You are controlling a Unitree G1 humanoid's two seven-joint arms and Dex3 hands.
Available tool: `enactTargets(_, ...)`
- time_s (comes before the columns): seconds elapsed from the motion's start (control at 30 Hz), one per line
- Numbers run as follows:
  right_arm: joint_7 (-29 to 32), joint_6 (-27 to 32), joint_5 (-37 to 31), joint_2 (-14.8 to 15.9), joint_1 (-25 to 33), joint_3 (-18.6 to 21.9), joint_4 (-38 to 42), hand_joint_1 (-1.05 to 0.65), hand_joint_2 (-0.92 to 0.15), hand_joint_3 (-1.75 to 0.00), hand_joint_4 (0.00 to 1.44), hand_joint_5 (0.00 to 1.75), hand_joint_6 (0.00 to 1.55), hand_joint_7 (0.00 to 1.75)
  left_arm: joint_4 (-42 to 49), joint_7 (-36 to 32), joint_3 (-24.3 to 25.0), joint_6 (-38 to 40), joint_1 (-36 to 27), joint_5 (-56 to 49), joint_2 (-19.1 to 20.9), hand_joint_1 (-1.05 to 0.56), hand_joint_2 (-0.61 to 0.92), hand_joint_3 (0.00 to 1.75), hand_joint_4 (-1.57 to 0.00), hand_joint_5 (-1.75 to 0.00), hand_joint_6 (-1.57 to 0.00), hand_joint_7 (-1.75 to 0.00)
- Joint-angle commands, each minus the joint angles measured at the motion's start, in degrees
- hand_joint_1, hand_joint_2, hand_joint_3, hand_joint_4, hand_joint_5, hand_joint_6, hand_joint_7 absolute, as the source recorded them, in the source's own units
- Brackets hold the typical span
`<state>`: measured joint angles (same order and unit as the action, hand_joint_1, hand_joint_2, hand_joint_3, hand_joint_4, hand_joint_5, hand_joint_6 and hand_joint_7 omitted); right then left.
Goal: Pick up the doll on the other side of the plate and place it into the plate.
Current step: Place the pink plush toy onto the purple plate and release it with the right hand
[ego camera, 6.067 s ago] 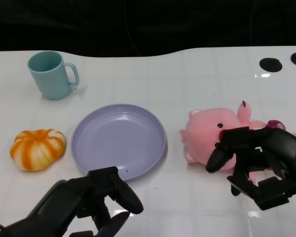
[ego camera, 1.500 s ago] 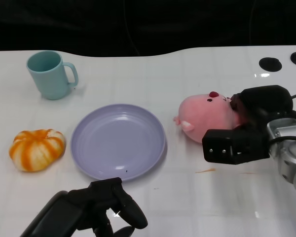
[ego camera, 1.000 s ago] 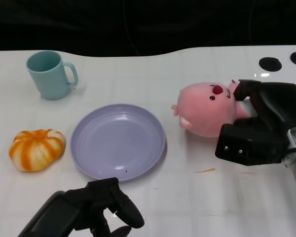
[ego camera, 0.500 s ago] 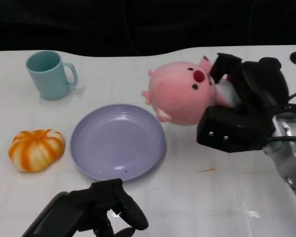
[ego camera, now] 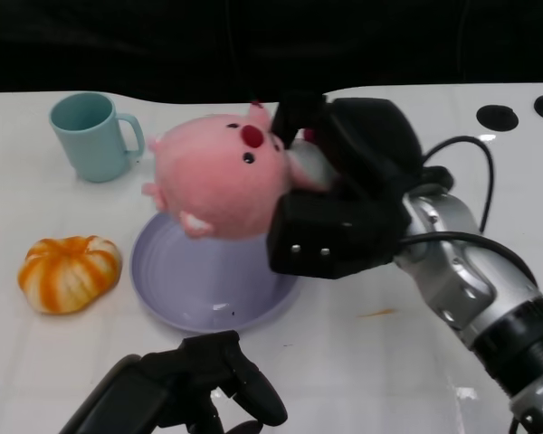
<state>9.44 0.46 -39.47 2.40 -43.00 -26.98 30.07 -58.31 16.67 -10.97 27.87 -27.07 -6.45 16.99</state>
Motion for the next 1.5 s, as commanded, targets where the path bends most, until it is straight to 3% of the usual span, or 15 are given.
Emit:
enactTargets(0.03,-0.79,1.07,1.02,-2.38,-2.18,0.14,2.63,-0.25,-0.30,-1.27,0.98,1.75,0.75,1.74,-1.20,-1.30,-0.79,1.32,0.40,-1.03,-0.04,-0.19,0.73,0.78,-0.62,-1.62,-0.63,-1.17)
enactTargets(0.1,-0.60,1.14,1.16,-3.72,-2.86,-0.13,4.20,-0.23,-0.28,-1.25,0.98,1.75,0.75,1.74,-1.45,-1.54,-1.13,1.75,0.48,-1.08,-0.11,-0.19,0.72,0.79,-0.61,-1.62,-0.63,-1.17)
enactTargets(0.17,-0.88,1.86,1.35,-4.84,-3.24,-0.09,4.82,-0.23,-0.30,-1.16,0.94,1.75,0.80,1.54,-1.48,-1.69,-1.39,1.63,0.48,-1.18,-0.13,-0.19,0.72,0.80,-0.61,-1.62,-0.63,-1.16)
enactTargets(0.2,-1.15,2.48,1.46,-5.49,-3.39,-0.05,4.93,-0.23,-0.33,-1.09,0.93,1.75,0.83,1.38,-1.54,-1.75,-1.54,1.61,0.51,-1.33,-0.09,-0.19,0.72,0.80,-0.62,-1.62,-0.63,-1.16)
enactTargets(0.23,-1.34,2.97,1.53,-5.98,-3.49,0.00,4.99,-0.23,-0.42,-0.91,0.88,1.73,0.91,0.99,-1.59,-1.82,-1.68,1.64,0.55,-1.46,-0.03,-0.19,0.72,0.80,-0.62,-1.61,-0.62,-1.16)
enactTargets(0.3,-1.65,3.78,1.66,-6.83,-3.66,-0.06,5.13,-0.23,-0.51,-0.72,0.85,1.71,0.99,0.59,-1.66,-1.92,-1.82,1.74,0.63,-1.61,0.02,-0.20,0.72,0.79,-0.62,-1.61,-0.62,-1.16)
enactTargets(0.33,-2.44,4.10,1.79,-6.93,-3.60,-0.21,4.88,-0.24,-0.59,-0.61,0.76,1.61,0.93,0.40,-1.66,-1.97,-1.81,1.85,0.63,-1.58,-0.13,-0.20,0.72,0.79,-0.62,-1.61,-0.62,-1.16)
enactTargets(0.43,-6.16,5.95,0.86,-6.30,-3.54,-1.50,3.41,-0.38,-0.87,-0.25,0.42,0.86,0.66,0.07,-1.67,-1.93,-1.65,1.89,0.58,-1.63,-0.27,-0.19,0.73,0.79,-0.62,-1.61,-0.62,-1.16)
enactTargets(0.5,-7.86,7.22,0.15,-6.12,-3.47,-2.14,2.65,-0.47,-0.91,-0.18,0.35,0.60,0.56,0.02,-1.63,-1.74,-1.40,1.77,0.55,-1.54,-0.19,-0.19,0.73,0.79,-0.62,-1.61,-0.62,-1.16)
enactTargets(0.6,-10.16,8.65,0.22,-6.00,-3.33,-2.51,1.54,-0.57,-0.92,-0.15,0.28,0.50,0.48,0.00,-1.57,-1.50,-1.05,1.80,0.56,-1.28,-0.07,-0.19,0.73,0.78,-0.62,-1.61,-0.62,-1.16)
enactTargets(0.73,-12.53,9.73,0.48,-5.32,-2.51,-2.69,-1.21,-0.60,-0.92,-0.16,0.24,0.50,0.45,0.00,-1.45,-1.42,-0.84,1.79,0.72,-1.36,0.08,-0.19,0.73,0.78,-0.63,-1.63,-0.62,-1.16)
enactTargets(0.93,-16.40,10.45,1.66,-3.10,-0.69,-1.68,-7.69,-0.63,-0.92,-0.21,0.12,0.73,0.45,0.00,-1.05,-1.23,-0.40,1.44,0.75,-0.82,0.03,-0.18,0.72,0.80,-0.62,-1.63,-0.63,-1.16)
enactTargets(1.13,-22.00,10.39,5.51,0.51,2.05,1.23,-16.34,-0.57,-0.92,-0.22,0.32,0.86,0.62,0.09,-0.48,-1.23,-0.48,1.72,1.59,-0.94,0.14,-0.18,0.71,0.81,-0.62,-1.63,-0.63,-1.16)
enactTargets(1.33,-27.95,12.03,9.53,4.25,7.70,3.82,-26.89,-0.50,-0.92,-0.18,0.57,0.76,0.72,0.11,0.49,-1.29,-0.35,1.16,2.09,-0.60,0.21,-0.18,0.70,0.82,-0.62,-1.64,-0.63,-1.15)
enactTargets(1.5,-30.20,12.01,13.93,6.09,13.53,6.81,-33.29,-0.45,-0.92,-0.17,0.63,0.77,0.74,0.12,1.42,-1.36,-0.38,0.59,2.74,-0.60,0.27,-0.18,0.70,0.83,-0.62,-1.64,-0.63,-1.15)
